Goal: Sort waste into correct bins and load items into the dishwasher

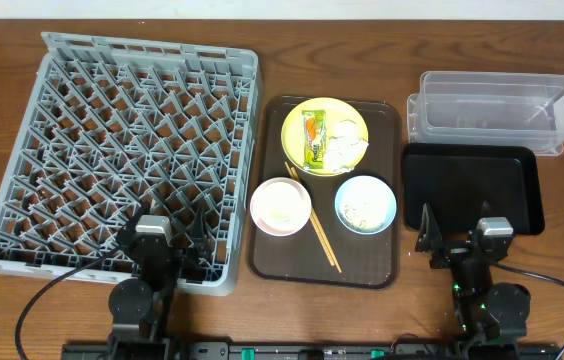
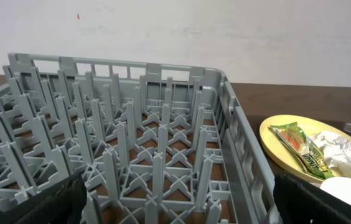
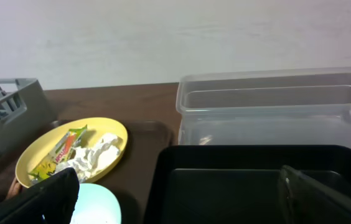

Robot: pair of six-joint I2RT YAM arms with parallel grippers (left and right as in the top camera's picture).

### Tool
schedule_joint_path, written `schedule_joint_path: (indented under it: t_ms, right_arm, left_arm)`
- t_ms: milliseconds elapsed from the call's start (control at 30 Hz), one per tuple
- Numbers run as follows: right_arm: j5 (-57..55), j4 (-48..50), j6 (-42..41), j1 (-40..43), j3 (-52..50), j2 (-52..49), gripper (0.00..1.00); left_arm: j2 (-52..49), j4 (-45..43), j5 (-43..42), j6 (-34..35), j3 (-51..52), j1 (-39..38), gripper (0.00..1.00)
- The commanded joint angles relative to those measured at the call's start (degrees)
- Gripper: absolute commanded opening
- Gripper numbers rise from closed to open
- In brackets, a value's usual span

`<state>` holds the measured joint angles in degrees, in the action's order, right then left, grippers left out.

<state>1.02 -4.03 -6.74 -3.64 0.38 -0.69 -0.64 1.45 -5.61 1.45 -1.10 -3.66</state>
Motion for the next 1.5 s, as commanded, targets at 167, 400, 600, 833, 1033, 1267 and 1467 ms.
schedule_joint_path:
  t_ms: [167,400,600,833,1033,1267,1467]
  right_arm:
    - [-0.6,-0.2,0.6,-0.5,-0.1,0.2,0.99]
    - [-0.6,-0.2,0.6,-0.5,-0.1,0.2,0.99]
    - [-0.3,-0.3,0.5,-0.5,-0.1,0.2,0.99]
    - [3.1,2.2,-2.3,-0.5,0.3,0.2,0.99]
    - [3.1,0.9,-2.3,-0.5,5.8,-4.2,0.99]
    - [6.1,-1.7,-2.2,-0.5,21.5,-24.1,0.99]
    - [16.2,-12.1,4.0,-0.5,44.0,-49.1,0.99]
  left_arm:
    - [0.4,2.0,-1.2,-0.4,0.9,-0.2,0.96]
    - [0.4,2.0,-1.2,-0.4,0.9,-0.2,0.96]
    - [0.4,1.9,-1.2,-0.4,0.9,-0.2,0.96]
    - [0.3,2.9,-1.6,3.6,0.0,-0.2,0.96]
    - [-3.9,14.8,2.0,3.5,-9.2,-0.2,0.96]
    - [-17.4,27.6,3.6,3.5,-24.3,-0.2,0.96]
    - [-30.3,40.7,3.5,3.5,-36.8,-0.2,0.96]
